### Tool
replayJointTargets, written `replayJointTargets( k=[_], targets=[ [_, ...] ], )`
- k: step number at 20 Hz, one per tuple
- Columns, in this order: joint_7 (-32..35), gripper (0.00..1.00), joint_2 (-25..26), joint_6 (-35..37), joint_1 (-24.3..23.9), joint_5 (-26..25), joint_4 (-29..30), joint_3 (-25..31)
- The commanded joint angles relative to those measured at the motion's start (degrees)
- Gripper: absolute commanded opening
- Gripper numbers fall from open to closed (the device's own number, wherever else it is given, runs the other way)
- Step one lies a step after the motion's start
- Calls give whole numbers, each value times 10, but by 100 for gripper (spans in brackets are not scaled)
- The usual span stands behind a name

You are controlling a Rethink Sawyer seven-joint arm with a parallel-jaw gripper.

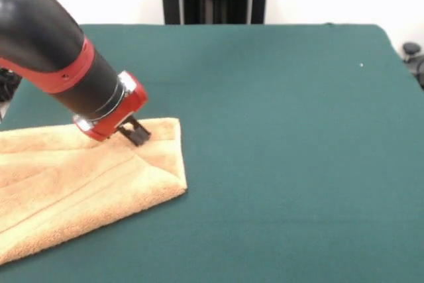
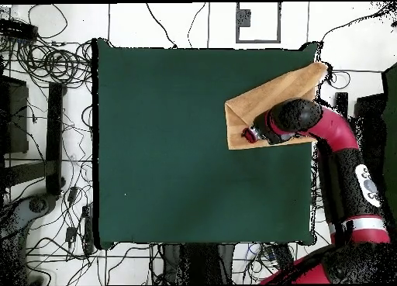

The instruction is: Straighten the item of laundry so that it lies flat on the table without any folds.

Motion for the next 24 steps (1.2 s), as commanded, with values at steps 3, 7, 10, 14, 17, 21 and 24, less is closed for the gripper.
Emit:
replayJointTargets(
  k=[3, 7, 10, 14, 17, 21, 24],
  targets=[
    [-40, 0, 86, 41, 26, 33, 146, -20],
    [-25, 0, 87, 34, 21, 49, 158, -20],
    [-16, 0, 84, 38, 19, 64, 170, -20],
    [4, 0, 75, 25, 17, 76, 191, -21],
    [17, 0, 69, 6, 19, 79, 209, -23],
    [32, 0, 62, -26, 22, 70, 223, -28],
    [46, 0, 63, -56, 24, 63, 233, -30]
  ],
)
